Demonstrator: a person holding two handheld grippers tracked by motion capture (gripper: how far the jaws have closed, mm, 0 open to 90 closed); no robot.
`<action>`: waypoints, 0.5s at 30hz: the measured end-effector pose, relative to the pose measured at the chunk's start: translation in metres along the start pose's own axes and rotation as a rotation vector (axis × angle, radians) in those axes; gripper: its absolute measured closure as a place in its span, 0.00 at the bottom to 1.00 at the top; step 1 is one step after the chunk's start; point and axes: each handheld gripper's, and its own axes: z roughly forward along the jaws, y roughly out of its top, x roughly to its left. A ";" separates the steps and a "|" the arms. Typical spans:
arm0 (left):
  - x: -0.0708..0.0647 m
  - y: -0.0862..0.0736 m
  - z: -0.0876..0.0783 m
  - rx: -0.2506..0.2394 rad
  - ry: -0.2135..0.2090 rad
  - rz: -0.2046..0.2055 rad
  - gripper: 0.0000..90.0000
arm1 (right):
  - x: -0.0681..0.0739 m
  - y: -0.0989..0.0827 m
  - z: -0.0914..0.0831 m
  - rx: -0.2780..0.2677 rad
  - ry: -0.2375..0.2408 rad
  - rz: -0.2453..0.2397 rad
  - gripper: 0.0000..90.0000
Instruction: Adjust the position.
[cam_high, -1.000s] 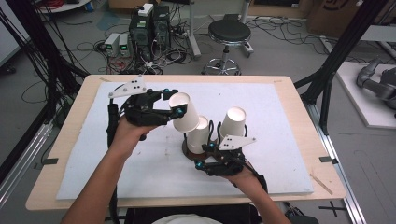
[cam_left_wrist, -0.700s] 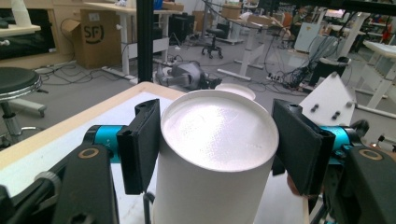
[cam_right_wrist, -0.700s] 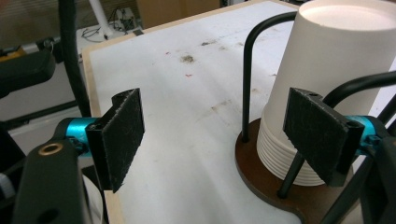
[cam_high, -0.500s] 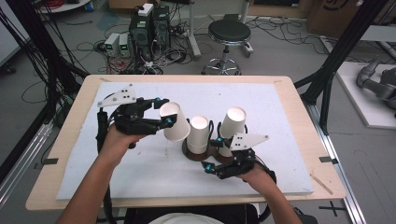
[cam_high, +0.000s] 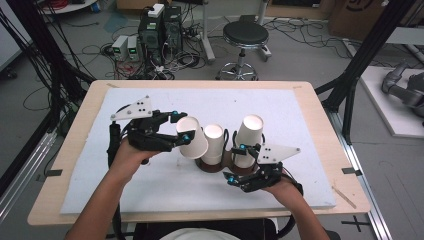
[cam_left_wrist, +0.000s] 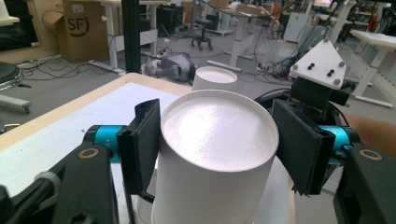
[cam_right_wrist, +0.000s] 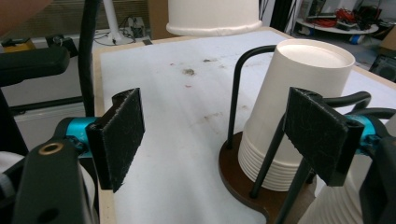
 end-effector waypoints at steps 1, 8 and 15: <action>-0.001 -0.001 0.000 0.000 -0.003 -0.003 0.39 | 0.000 0.000 0.000 0.001 0.008 0.009 0.23; -0.006 -0.006 0.004 0.004 -0.043 0.005 0.39 | 0.003 0.000 0.000 0.027 0.051 0.017 0.23; -0.020 -0.015 0.010 0.009 -0.069 0.016 0.39 | 0.008 0.000 -0.001 0.002 0.065 0.022 0.23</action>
